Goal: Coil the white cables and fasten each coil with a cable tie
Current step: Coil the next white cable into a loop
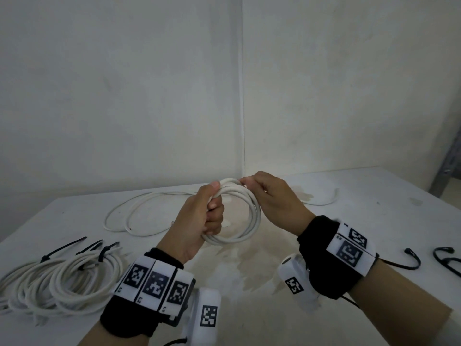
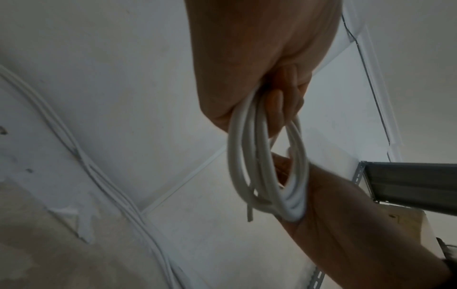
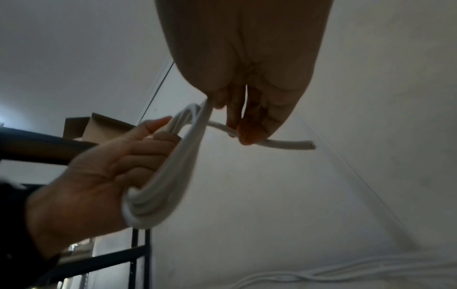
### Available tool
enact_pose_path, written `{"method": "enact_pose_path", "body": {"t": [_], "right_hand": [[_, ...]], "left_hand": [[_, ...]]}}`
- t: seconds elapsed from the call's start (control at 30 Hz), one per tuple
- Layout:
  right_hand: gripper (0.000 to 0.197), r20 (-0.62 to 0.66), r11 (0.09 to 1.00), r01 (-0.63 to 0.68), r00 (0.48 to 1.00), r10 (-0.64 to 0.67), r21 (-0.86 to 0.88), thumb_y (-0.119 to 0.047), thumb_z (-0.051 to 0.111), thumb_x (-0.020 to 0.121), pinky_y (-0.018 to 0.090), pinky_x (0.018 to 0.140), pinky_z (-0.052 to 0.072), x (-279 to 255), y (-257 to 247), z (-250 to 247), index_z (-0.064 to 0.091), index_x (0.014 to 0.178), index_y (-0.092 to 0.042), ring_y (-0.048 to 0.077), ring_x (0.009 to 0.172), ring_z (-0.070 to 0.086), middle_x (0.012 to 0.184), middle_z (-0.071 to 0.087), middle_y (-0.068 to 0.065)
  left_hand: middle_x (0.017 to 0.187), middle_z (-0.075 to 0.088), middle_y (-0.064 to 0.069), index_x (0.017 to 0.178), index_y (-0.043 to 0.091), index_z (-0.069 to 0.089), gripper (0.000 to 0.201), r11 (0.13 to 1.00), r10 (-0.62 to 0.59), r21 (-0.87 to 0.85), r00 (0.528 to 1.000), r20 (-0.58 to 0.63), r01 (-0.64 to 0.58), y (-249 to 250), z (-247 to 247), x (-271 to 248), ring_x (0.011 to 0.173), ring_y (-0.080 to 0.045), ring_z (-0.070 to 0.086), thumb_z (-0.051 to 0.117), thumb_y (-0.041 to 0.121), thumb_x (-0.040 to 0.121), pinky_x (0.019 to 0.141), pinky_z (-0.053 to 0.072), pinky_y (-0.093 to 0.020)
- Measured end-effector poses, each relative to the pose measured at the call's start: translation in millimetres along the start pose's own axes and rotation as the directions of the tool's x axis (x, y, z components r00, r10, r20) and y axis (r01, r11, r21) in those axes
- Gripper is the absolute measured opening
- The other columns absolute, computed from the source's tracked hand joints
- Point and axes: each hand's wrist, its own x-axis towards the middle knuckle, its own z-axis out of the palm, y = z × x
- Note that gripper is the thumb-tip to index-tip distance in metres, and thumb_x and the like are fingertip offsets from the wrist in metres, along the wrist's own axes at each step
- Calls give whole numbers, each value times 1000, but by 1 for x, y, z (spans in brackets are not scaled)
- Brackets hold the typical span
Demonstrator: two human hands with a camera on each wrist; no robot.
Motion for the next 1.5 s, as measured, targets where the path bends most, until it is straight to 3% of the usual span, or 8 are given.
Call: {"method": "enact_pose_path", "body": {"t": [0.1, 0.2, 0.4, 0.8, 0.97, 1.17, 1.4, 1.5], "right_hand": [[46, 100, 987, -70, 993, 56, 143, -36, 39, 96, 25, 85, 40, -7, -7, -1, 60, 94, 4, 14, 86, 50, 86, 51, 10], [8, 148, 996, 10, 989, -24, 94, -24, 62, 86, 15, 81, 39, -9, -8, 3, 65, 93, -21, 6, 91, 48, 90, 52, 1], [15, 90, 882, -115, 992, 83, 457, -4, 58, 87, 16, 56, 48, -14, -5, 17, 64, 74, -7, 7, 51, 58, 56, 63, -3], [18, 400, 575, -436, 895, 197, 693, -9, 48, 92, 14, 56, 48, -17, -5, 19, 62, 82, -3, 7, 53, 56, 60, 66, 0], [15, 464, 514, -489, 866, 188, 705, -15, 52, 81, 24, 63, 50, -14, -8, 13, 59, 79, -3, 11, 56, 60, 51, 60, 1], [11, 503, 513, -499, 852, 144, 698, -10, 59, 76, 27, 69, 51, -14, -4, 6, 58, 80, 0, 10, 44, 46, 46, 46, -1], [24, 279, 707, -300, 949, 149, 641, -29, 50, 84, 23, 60, 40, -17, -6, 14, 61, 84, -7, 7, 48, 40, 58, 39, -1], [6, 180, 852, -139, 982, 54, 504, -12, 57, 88, 25, 64, 46, -21, -2, 16, 58, 94, -14, 12, 63, 52, 67, 50, 1]], "left_hand": [[39, 21, 9, 53, 17, 29, 46, 999, 36, -32, 999, -18, -37, -1, -4, 0, 32, -4, 15, 37, 32, 95, 37, 16, -18], [39, 21, 8, 52, 17, 29, 46, 998, 45, -41, 999, -20, -46, -2, -3, 0, 31, -5, 15, 37, 31, 95, 37, 17, -18], [38, 21, 9, 53, 17, 29, 45, 999, 40, -35, 999, -28, -41, -2, -1, 3, 32, -5, 15, 37, 31, 95, 37, 17, -19], [42, 25, 8, 53, 16, 31, 44, 992, 93, 104, 984, -150, -77, -11, -6, 5, 37, -7, 19, 40, 25, 95, 37, 19, -17], [41, 27, 8, 54, 15, 34, 42, 990, 100, 112, 980, -169, -82, -9, -5, 8, 36, -7, 20, 42, 23, 94, 36, 20, -17], [43, 27, 6, 51, 17, 34, 44, 991, 99, 106, 980, -171, -81, -13, -5, 9, 37, -8, 21, 43, 23, 94, 37, 20, -17], [42, 24, 8, 56, 16, 31, 42, 993, 111, 53, 976, -185, -103, -16, -1, 7, 37, -7, 19, 39, 27, 96, 40, 21, -20], [41, 24, 8, 57, 16, 32, 42, 994, 103, 0, 973, -208, -106, -17, 0, 7, 36, -7, 19, 39, 29, 96, 38, 22, -18]]}}
